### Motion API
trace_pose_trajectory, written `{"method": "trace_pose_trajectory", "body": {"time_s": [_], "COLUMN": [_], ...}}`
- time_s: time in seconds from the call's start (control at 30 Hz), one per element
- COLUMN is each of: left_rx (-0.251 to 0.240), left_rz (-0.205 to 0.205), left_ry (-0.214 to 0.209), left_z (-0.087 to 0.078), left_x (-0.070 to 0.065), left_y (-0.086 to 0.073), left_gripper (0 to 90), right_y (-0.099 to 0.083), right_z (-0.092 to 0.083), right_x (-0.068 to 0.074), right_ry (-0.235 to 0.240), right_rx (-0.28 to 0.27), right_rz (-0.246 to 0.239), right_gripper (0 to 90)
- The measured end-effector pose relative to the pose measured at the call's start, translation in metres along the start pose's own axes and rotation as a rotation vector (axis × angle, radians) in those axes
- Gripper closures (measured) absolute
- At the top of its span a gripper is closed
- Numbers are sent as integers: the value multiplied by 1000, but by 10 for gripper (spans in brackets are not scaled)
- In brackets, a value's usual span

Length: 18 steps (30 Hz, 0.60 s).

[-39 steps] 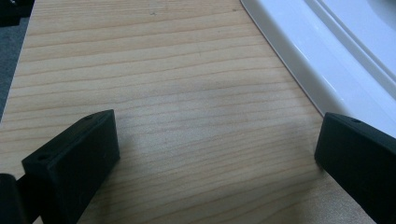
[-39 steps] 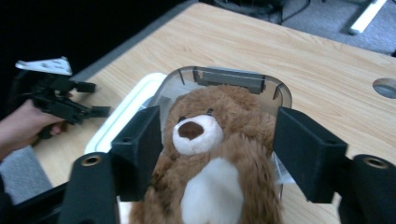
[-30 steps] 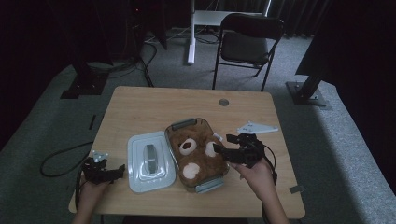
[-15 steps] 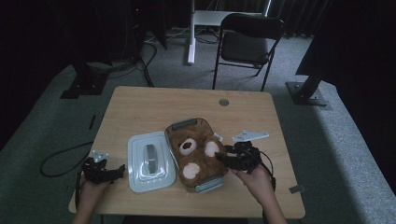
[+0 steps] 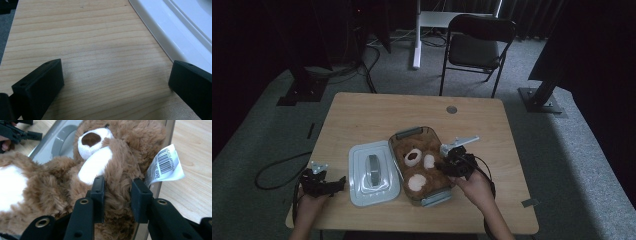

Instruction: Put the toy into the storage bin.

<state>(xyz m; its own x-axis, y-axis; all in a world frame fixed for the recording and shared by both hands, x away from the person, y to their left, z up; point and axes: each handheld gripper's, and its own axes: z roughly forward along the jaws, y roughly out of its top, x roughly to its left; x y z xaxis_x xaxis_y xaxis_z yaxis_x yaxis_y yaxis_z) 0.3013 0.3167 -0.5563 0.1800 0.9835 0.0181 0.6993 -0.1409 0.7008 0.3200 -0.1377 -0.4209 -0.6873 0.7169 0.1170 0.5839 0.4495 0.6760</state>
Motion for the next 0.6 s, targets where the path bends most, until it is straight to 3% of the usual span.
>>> {"method": "trace_pose_trajectory", "body": {"time_s": [0.2, 0.3, 0.47, 0.6], "left_rx": [-1, -1, -1, -1], "left_rz": [1, 1, 0, 0], "left_ry": [0, 0, 1, 1], "left_z": [0, 0, 0, 0], "left_x": [0, 0, 0, 0], "left_y": [0, 0, 0, 0], "left_gripper": [5, 5, 5, 5], "right_y": [8, 11, 20, 19], "right_z": [17, 29, 47, 50], "right_x": [-4, 2, 9, 9], "right_ry": [-16, -71, -113, -124], "right_rx": [103, 178, 313, 304], "right_rz": [-17, -78, -143, -141], "right_gripper": [694, 718, 754, 753]}}
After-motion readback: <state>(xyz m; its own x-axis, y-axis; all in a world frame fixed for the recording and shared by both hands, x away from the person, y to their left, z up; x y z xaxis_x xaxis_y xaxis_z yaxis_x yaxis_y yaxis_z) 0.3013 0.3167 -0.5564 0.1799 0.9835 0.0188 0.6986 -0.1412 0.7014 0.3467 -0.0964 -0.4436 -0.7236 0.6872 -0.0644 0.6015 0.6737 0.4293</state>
